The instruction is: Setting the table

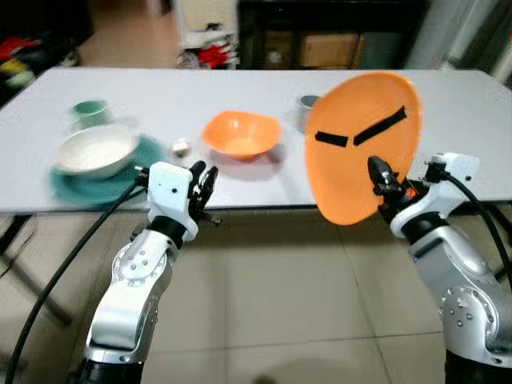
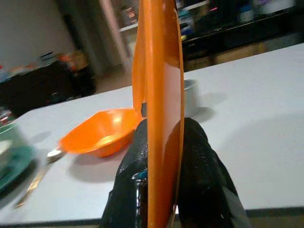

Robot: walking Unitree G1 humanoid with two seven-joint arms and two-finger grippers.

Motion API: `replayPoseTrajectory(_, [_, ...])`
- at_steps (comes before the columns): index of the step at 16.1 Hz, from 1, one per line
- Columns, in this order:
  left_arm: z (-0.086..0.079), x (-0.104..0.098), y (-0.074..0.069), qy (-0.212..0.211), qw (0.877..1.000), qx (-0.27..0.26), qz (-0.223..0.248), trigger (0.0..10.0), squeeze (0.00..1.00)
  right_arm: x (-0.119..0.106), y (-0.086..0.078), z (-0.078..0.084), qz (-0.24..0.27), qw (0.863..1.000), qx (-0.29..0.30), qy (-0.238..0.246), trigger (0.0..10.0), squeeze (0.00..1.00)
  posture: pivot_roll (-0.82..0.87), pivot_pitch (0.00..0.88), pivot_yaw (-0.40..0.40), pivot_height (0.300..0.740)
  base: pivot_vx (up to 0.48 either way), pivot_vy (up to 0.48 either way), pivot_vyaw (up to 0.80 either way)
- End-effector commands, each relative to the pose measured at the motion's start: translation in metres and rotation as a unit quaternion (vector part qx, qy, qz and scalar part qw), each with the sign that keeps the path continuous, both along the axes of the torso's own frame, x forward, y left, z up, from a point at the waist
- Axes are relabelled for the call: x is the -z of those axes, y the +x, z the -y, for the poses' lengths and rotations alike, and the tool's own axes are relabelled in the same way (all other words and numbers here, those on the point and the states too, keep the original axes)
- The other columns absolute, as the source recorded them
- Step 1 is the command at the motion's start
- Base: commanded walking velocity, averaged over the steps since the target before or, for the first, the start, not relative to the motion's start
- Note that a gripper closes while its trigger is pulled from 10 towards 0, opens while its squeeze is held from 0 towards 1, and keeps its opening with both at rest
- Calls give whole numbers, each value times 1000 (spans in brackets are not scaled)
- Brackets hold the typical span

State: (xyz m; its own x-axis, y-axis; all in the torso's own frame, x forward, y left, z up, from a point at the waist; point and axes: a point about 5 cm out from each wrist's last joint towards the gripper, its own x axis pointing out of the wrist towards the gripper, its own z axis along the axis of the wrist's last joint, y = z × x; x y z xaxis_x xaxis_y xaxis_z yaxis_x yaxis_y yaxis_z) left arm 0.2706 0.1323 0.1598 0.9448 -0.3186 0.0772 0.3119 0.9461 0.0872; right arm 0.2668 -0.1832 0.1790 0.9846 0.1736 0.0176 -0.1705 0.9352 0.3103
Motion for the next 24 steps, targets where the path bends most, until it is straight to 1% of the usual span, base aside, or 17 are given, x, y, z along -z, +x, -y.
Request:
replayPoseTrajectory(1, [7, -2, 0, 2, 1000, 13, 5, 10000, 0, -11, -2, 9, 22, 1000, 17, -2, 10000, 0, 40, 0, -13, 740, 360, 0, -800])
replayPoseTrajectory(3, [6, -2, 0, 2, 1000, 13, 5, 10000, 0, -10, -3, 9, 21, 1000, 17, -1, 10000, 0, 41, 0, -13, 740, 364, 0, -800])
replayPoseTrajectory(5, [6, -2, 0, 4, 1000, 13, 6, 10000, 0, -8, -3, 8, 13, 1000, 16, 15, 10000, 0, 39, 0, -12, 740, 360, 0, 0])
replayPoseTrajectory(9, [8, -2, 0, 7, 1000, 19, 7, 10000, 0, -8, -2, 10, 5, 1000, 13, 27, 10000, 0, 38, 0, -10, 740, 361, 0, 0])
replayPoseTrajectory(11, [7, -2, 0, 7, 1000, 19, 7, 10000, 0, -9, -1, 10, -6, 1000, 1, 29, 10000, 0, 39, 0, -12, 740, 360, 0, 0])
replayPoseTrajectory(12, [6, -2, 0, 6, 1000, 18, 7, 10000, 0, -8, 0, 10, -13, 999, -3, 39, 10000, 0, 40, 0, -12, 740, 360, 0, 0])
replayPoseTrajectory(14, [6, -2, -1, 7, 1000, 18, 6, 10000, 0, -4, 0, 9, -55, 996, -20, 72, 10000, 0, 39, 0, -14, 740, 360, 0, 0])
replayPoseTrajectory(15, [6, -2, 0, 7, 1000, 17, 6, 10000, 0, -4, 0, 9, -64, 994, -28, 84, 10000, 0, 37, 0, -15, 740, 360, 0, 0])
replayPoseTrajectory(18, [7, -2, 0, 8, 1000, 20, 5, 10000, 0, -3, -3, 4, -93, 983, -79, 134, 10000, 0, 32, 0, -15, 740, 359, 0, 0])
replayPoseTrajectory(19, [8, -2, -1, 7, 1000, 22, 5, 10000, 0, -2, -5, 2, -104, 979, -93, 150, 10000, 0, 32, 0, -16, 740, 360, 0, 0])
replayPoseTrajectory(20, [8, -2, -2, 6, 1000, 30, 3, 10000, 0, -2, -7, 1, -114, 972, -102, 177, 10000, 0, 32, 0, -17, 740, 334, 0, 0])
replayPoseTrajectory(21, [9, -3, -4, -4, 999, 46, -2, 10000, 0, 1, -10, 0, -132, 964, -119, 199, 10000, 0, 32, 0, -16, 740, 0, 0, 0])
replayPoseTrajectory(22, [9, -3, -6, -3, 998, 59, -5, 10000, 0, 4, -12, 0, -143, 960, -120, 211, 10000, 0, 33, 0, -15, 740, 0, 0, 0])
replayPoseTrajectory(23, [10, -3, -13, 1, 995, 103, -16, 10000, 0, 9, -14, 1, -165, 951, -119, 233, 10000, 0, 36, 0, -15, 740, 0, 0, 0])
replayPoseTrajectory(24, [9, -3, -16, 1, 992, 121, -24, 10000, 0, 11, -14, 2, -173, 947, -119, 241, 10000, 0, 37, 0, -14, 740, 0, 0, 0])
